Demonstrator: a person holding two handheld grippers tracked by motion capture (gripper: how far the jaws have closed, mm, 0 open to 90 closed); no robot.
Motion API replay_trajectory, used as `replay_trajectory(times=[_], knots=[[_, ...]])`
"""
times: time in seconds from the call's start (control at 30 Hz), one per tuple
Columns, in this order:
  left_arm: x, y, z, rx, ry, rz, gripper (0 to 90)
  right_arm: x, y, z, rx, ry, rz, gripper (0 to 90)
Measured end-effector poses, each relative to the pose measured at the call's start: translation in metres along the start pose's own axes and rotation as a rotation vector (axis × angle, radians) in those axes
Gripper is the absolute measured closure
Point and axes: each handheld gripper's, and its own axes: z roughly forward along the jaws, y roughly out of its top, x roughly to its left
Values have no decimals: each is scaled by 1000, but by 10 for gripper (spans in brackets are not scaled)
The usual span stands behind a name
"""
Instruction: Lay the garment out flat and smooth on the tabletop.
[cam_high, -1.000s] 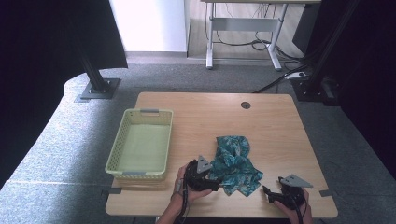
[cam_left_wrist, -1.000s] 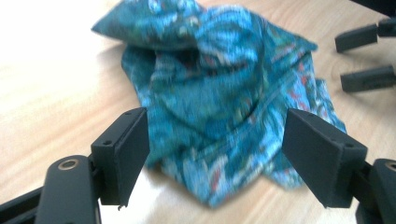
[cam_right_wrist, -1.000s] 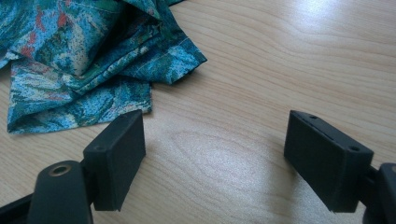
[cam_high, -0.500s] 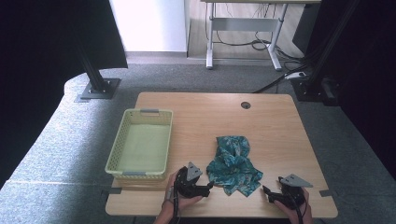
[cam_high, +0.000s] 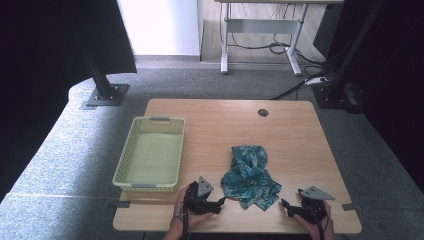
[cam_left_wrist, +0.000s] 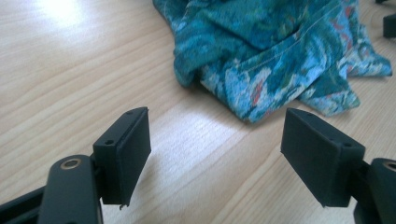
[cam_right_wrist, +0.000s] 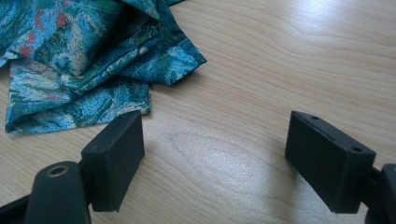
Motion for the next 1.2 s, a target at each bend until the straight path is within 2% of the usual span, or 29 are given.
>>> replay_trajectory(times=[0.07, 0.13, 0.3, 0.47, 0.7, 0.8, 0.87, 1.0, 1.2], knots=[[-1, -1, 1, 8, 13, 12, 244, 1, 1, -1, -5, 6, -29, 236], [-2, -2, 1, 12, 5, 14, 245, 3, 1, -2, -17, 8, -46, 237], [-4, -5, 6, 36, 2, 33, 248, 2, 5, -8, -61, 17, -38, 253], [-5, -6, 6, 40, -3, 38, 248, 6, 6, -12, -56, 32, -55, 253], [-3, -7, 7, 48, -3, 35, 248, 13, 10, -12, -57, 51, -116, 237], [-4, -6, 8, 56, 42, 46, 256, 17, 12, -11, -51, 55, -135, 240], [-5, -6, 9, 60, 51, 56, 257, 20, 14, -12, -52, 49, -153, 243], [-4, -6, 9, 60, 51, 54, 252, 25, 17, -12, -60, 64, -158, 246], [-2, -6, 9, 61, 53, 57, 251, 30, 18, -10, -42, 83, -166, 249]])
